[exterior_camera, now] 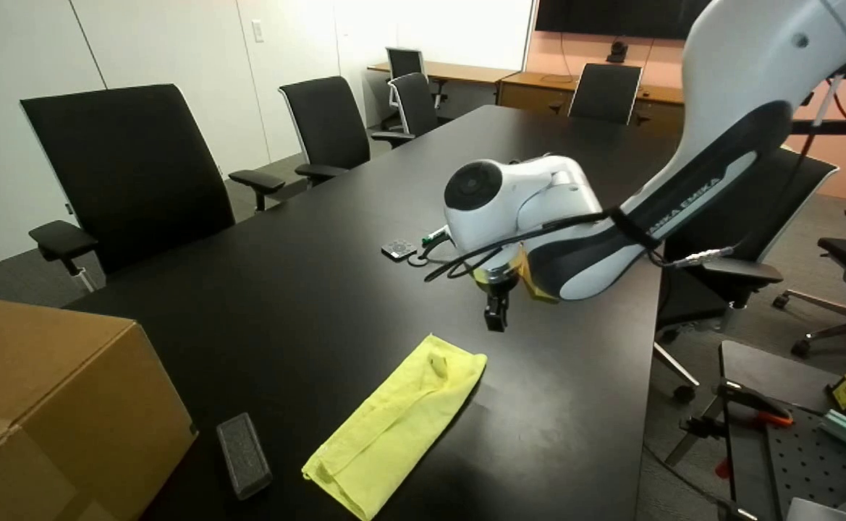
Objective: Fold the towel on the table
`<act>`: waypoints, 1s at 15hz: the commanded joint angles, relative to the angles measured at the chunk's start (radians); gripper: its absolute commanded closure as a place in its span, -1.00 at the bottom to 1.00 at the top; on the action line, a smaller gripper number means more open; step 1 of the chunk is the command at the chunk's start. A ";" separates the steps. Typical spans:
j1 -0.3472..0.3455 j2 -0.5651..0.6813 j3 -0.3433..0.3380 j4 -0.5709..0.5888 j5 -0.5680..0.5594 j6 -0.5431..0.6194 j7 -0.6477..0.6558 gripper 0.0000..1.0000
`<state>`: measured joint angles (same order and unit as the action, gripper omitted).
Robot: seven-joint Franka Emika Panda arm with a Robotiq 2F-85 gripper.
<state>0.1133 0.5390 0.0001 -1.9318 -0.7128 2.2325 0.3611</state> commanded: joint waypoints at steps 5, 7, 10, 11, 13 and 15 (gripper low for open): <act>-0.050 -0.451 0.006 -0.356 0.321 -0.156 -0.187 -1.00; -0.065 -0.566 0.002 -0.433 0.371 -0.177 -0.228 -1.00; -0.089 -0.732 -0.009 -0.545 0.439 -0.183 -0.290 -1.00; -0.094 -0.788 -0.013 -0.582 0.461 -0.188 -0.311 -1.00; -0.100 -0.876 -0.016 -0.640 0.486 -0.183 -0.330 -1.00; -0.100 -0.951 -0.019 -0.698 0.511 -0.164 -0.352 -1.00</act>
<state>0.0178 -0.2599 -0.0141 -2.5182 -0.2486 2.0455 0.0604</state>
